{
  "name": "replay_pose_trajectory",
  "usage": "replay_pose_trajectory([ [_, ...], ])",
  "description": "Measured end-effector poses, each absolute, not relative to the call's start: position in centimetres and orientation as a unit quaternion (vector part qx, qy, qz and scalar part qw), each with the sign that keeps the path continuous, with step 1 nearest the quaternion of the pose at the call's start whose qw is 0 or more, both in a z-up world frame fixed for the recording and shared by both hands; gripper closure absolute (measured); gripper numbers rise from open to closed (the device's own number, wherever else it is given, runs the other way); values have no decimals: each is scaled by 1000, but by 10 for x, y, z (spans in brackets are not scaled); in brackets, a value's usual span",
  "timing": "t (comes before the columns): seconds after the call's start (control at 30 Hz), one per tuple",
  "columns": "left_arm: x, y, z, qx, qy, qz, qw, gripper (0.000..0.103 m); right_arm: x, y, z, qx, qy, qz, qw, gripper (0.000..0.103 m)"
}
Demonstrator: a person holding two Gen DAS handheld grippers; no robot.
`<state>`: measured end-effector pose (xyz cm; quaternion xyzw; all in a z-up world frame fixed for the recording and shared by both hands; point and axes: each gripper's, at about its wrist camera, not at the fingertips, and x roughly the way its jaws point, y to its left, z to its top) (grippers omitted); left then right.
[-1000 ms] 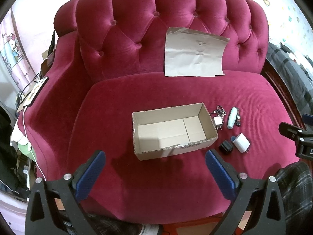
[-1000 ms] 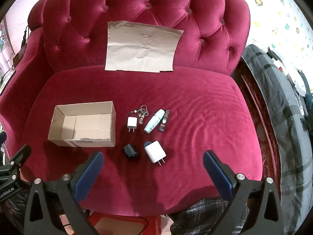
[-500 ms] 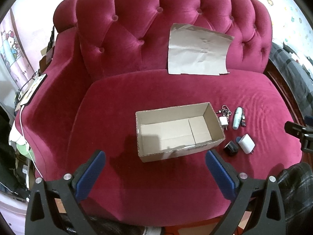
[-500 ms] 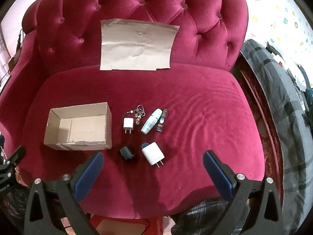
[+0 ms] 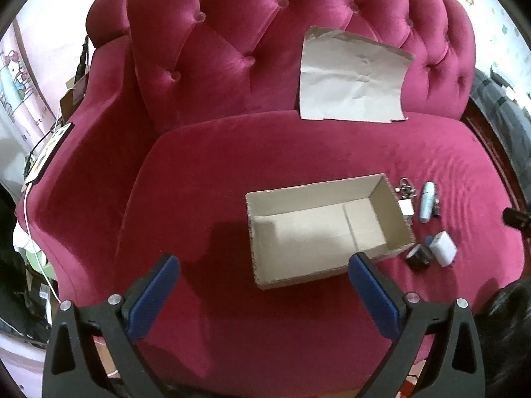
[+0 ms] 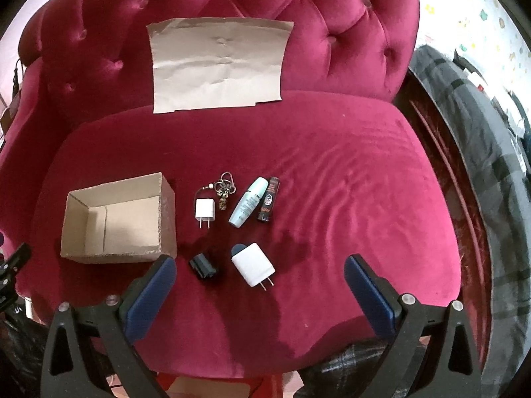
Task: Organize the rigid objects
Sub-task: 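Grasp the cardboard box wall with the left gripper while the right gripper approaches the large white charger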
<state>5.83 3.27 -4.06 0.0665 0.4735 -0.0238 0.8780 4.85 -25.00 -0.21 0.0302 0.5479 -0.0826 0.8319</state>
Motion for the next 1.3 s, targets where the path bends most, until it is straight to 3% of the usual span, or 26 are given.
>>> replay_pose_trajectory([
  [1.17,147,74,-174,81,559,29,824,0,85,-289,-117,31,611,-82,787,0],
  [1.3,152,71,-176,76,565,26,821,15,88,-290,-118,32,607,-80,790,0],
])
